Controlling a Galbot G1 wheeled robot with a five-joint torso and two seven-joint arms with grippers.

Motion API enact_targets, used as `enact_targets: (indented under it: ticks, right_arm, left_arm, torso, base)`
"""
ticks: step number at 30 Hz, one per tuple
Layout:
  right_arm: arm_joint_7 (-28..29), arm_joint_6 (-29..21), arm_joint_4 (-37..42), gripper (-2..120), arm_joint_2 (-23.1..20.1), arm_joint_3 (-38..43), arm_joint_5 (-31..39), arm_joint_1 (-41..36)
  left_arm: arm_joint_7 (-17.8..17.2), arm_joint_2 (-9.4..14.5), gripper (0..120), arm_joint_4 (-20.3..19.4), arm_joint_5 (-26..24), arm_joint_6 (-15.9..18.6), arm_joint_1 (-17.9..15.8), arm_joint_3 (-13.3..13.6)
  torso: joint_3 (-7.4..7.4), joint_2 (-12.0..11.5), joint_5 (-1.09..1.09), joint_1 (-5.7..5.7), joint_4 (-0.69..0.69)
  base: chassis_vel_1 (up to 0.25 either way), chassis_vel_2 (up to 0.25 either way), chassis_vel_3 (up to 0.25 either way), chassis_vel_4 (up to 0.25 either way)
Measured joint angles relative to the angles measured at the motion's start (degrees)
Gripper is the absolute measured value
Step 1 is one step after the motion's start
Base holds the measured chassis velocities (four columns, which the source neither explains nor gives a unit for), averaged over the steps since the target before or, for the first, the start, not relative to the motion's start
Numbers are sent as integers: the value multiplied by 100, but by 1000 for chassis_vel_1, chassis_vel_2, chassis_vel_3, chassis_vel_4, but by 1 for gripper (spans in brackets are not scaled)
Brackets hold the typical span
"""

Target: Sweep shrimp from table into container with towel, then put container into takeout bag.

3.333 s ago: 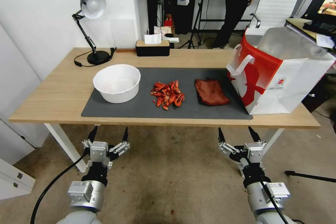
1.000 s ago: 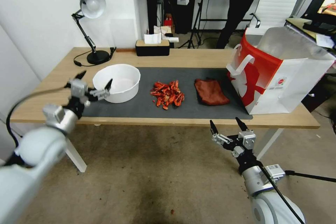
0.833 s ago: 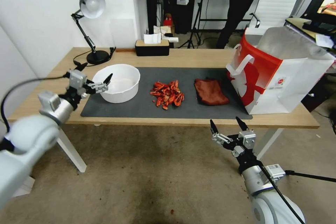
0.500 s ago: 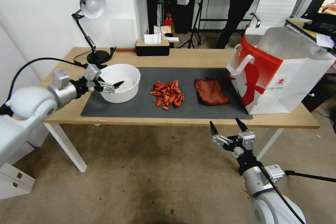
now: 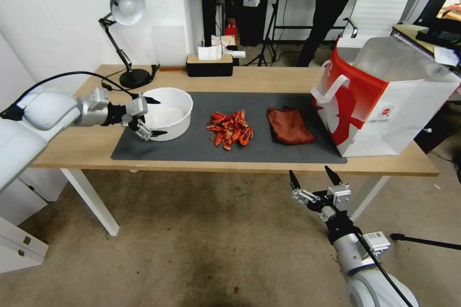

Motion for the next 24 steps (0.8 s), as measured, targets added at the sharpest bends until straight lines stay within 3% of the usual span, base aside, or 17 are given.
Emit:
enact_targets:
  ticks: [1,4,12,14,19,22,24]
  right_arm:
    - [2,2,0,100,9,6,0,-4]
    - [-24,58,-16,100,24,14,-9,-12]
    - [-117,184,-105,100,75,-27,-51,32]
    - [-123,184,-122,100,84,-26,-52,72]
    - [-124,184,-163,100,85,6,-53,108]
    - [-124,185,-178,100,95,19,-51,113]
    - [-124,193,-187,100,110,26,-48,111]
  left_arm:
    - [112,-48,100,76,321,-137,-143,171]
    - [193,-78,100,136,514,-199,-336,410]
    - [336,-255,100,430,866,-290,-695,698]
    - [495,-373,100,668,922,-358,-941,890]
    - [704,-496,100,881,1137,-486,-1119,1002]
    - [770,-555,94,975,1182,-522,-1170,1080]
    - [806,-592,83,1027,1201,-537,-1174,1134]
  torso:
    - [0,0,0,0,0]
    - [0,0,0,0,0]
    - [0,0,1,-1,1]
    - [0,0,1,-1,0]
    - [0,0,0,-1,0]
    - [0,0,1,-1,0]
    - [0,0,0,-1,0]
  base:
    - [0,0,0,0]
    - [0,0,0,0]
    - [0,0,0,0]
    - [0,0,0,0]
    - [0,0,0,0]
    - [0,0,0,0]
    - [0,0,0,0]
